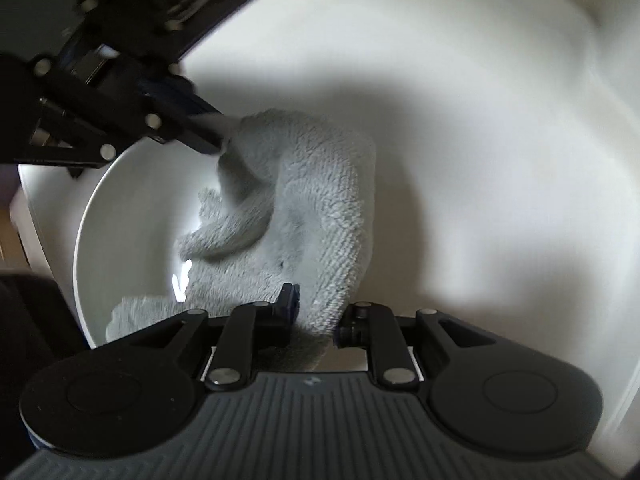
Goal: Clean bowl
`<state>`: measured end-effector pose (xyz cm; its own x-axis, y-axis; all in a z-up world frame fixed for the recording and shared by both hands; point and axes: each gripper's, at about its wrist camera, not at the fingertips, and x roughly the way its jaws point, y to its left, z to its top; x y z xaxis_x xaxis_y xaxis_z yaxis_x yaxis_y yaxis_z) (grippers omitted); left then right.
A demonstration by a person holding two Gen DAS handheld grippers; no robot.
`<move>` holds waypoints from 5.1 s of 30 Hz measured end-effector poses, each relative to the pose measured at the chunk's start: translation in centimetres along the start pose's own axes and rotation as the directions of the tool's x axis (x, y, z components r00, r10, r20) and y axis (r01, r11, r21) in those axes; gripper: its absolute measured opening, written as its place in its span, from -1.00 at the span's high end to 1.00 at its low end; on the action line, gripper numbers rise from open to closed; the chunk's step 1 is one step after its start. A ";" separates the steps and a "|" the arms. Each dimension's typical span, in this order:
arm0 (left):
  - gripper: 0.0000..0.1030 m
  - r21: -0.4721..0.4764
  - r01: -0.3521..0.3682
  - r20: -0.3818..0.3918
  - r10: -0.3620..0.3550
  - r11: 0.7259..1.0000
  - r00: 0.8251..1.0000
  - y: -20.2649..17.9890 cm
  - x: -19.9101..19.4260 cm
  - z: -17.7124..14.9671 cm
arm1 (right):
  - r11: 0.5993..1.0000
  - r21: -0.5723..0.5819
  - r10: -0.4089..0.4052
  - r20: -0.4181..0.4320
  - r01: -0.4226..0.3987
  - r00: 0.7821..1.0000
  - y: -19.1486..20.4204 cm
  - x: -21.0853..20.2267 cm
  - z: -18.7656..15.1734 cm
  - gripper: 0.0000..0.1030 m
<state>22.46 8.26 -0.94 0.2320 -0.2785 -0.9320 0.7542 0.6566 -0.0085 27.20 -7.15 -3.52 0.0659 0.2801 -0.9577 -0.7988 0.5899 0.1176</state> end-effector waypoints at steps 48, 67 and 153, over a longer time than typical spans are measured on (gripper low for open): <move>0.91 -0.643 0.005 0.051 0.036 0.766 0.998 -2.5 -8.8 -12.8 | 0.977 0.197 0.060 0.121 -0.083 0.991 -1.2 1.5 -0.9 0.78; 0.92 -0.145 -0.003 -0.054 -0.005 0.989 0.999 -0.2 -11.1 -6.6 | 0.999 0.004 0.049 0.085 -0.049 0.995 0.9 2.8 2.8 0.71; 0.88 -0.095 -0.015 -0.040 0.011 0.995 0.999 5.1 -25.3 -21.6 | 0.994 0.091 0.045 0.083 -0.052 0.996 1.0 2.4 1.5 0.64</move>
<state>7.19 33.83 14.79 0.2155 -0.2433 -0.9457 0.6890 0.7242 -0.0293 27.47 -4.74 -5.26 0.0792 0.3677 -0.9266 -0.7432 0.6413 0.1910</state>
